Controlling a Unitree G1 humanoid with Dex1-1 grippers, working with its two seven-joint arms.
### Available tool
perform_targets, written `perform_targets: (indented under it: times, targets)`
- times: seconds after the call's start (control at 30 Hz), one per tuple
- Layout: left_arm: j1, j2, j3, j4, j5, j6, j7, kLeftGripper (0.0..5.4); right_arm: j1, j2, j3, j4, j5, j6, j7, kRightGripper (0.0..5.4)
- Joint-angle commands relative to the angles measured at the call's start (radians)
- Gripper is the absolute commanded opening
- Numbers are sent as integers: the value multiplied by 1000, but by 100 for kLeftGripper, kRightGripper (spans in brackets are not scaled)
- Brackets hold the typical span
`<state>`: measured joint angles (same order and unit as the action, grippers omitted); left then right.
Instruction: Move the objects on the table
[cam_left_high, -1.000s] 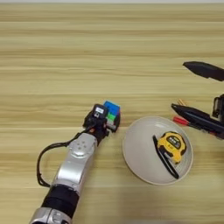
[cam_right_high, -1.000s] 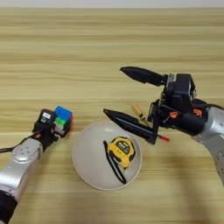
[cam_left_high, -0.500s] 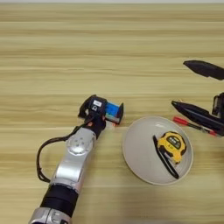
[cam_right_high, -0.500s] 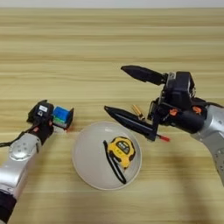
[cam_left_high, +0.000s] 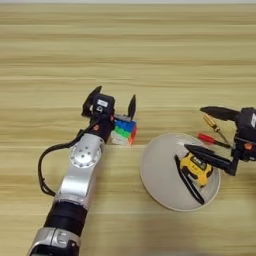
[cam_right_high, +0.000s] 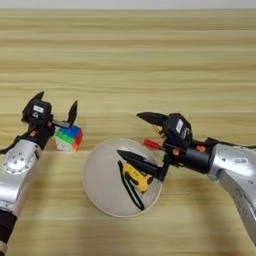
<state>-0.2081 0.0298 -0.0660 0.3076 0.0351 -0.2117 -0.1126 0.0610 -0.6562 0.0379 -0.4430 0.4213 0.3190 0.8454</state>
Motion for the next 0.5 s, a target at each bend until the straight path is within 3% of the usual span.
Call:
perform_targets:
  times: [0.03, 0.2, 0.5]
  targets:
    - [-22, 2, -5, 31, 23, -39, 18, 537, 42, -5, 35, -15, -72, 22, -50, 540]
    - [-30, 3, -5, 58, 34, -69, 31, 537, 52, 38, 81, 29, -138, 45, -127, 540]
    - [-39, 6, -3, 88, 48, -94, 39, 537, 45, 94, 114, 77, -187, 72, -198, 540]
